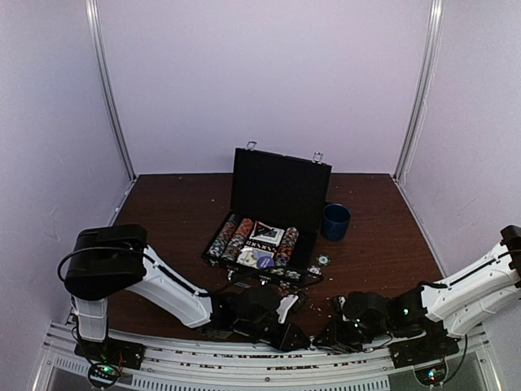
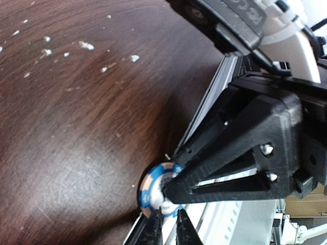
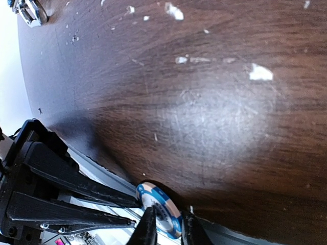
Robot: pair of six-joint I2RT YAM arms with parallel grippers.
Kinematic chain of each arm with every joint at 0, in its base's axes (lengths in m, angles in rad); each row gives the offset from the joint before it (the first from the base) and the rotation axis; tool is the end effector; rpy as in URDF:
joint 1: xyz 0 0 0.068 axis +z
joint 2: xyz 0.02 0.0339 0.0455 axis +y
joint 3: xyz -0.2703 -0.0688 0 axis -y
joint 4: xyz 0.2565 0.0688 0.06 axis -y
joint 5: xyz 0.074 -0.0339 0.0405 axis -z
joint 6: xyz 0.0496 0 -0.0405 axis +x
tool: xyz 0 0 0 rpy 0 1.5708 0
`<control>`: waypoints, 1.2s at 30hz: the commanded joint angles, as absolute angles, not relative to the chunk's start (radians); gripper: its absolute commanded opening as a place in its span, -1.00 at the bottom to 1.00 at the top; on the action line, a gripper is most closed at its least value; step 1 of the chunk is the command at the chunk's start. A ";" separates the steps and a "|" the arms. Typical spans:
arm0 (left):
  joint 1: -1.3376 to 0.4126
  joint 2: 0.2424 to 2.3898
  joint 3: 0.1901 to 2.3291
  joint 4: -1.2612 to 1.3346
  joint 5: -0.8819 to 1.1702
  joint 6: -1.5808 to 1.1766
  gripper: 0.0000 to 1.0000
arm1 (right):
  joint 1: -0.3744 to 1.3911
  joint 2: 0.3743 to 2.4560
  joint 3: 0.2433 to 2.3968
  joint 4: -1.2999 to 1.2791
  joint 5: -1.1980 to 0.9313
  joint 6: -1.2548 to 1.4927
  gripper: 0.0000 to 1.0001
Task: Pack up texas hold em set
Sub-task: Pick up the poker chip from the corner of the board, then place the poker chip in the slot.
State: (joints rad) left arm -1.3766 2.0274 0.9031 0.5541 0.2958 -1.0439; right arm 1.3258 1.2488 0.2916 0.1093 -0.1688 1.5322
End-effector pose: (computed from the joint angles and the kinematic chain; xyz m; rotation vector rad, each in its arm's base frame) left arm 0.0642 -0.4014 0.0851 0.6514 2.5765 -1.4942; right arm 0.0435 0.2082 0.1026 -0.2048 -2.8708 -1.1110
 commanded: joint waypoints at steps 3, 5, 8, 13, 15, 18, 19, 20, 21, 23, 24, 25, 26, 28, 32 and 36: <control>-1.387 2.042 0.890 0.613 0.301 -1.037 -0.76 | 1.288 1.238 0.269 0.183 -0.129 1.518 -0.88; -1.387 2.019 0.885 0.595 0.277 -1.029 -0.73 | 1.279 1.207 0.291 0.167 -0.116 1.482 -1.00; -1.386 1.958 0.867 0.537 0.212 -0.983 -0.64 | 1.250 1.151 0.347 0.058 -0.082 1.399 -1.00; -1.343 1.785 0.734 0.503 0.079 -0.961 -0.38 | 1.161 1.075 0.408 -0.088 -0.063 1.244 -1.00; -1.314 1.717 0.692 0.479 0.037 -0.944 -0.24 | 1.107 1.064 0.434 -0.143 -0.058 1.152 -1.00; -1.263 1.665 0.680 0.397 0.012 -0.901 -0.11 | 1.010 1.087 0.515 -0.248 -0.030 0.960 -1.00; -1.248 1.659 0.682 0.369 0.008 -0.896 -0.09 | 0.981 1.107 0.552 -0.277 -0.008 0.887 -1.00; -1.231 1.655 0.681 0.353 0.004 -0.898 -0.07 | 0.960 1.134 0.591 -0.312 0.008 0.817 -1.00; -1.223 1.653 0.677 0.348 0.001 -0.902 -0.06 | 0.941 1.165 0.631 -0.351 0.032 0.748 -1.00; -1.215 1.647 0.667 0.360 -0.003 -0.910 -0.06 | 0.914 1.237 0.707 -0.416 0.065 0.632 -1.00; -1.215 1.646 0.667 0.363 -0.001 -0.913 -0.06 | 0.902 1.274 0.754 -0.434 0.074 0.585 -1.00; -1.215 1.648 0.667 0.365 0.000 -0.918 -0.05 | 0.892 1.311 0.788 -0.442 0.076 0.538 -1.00; -1.215 1.653 0.667 0.365 0.002 -0.924 -0.05 | 0.879 1.344 0.816 -0.442 0.072 0.496 -1.00; -1.216 1.658 0.665 0.365 0.005 -0.941 -0.05 | 0.864 1.424 0.878 -0.433 0.040 0.416 -1.00; -1.215 1.653 0.654 0.373 -0.003 -0.953 -0.05 | 0.855 1.560 0.997 -0.453 0.038 0.293 -1.00; -1.215 1.654 0.655 0.362 -0.011 -0.951 -0.04 | 0.856 1.663 1.094 -0.483 0.050 0.199 -1.00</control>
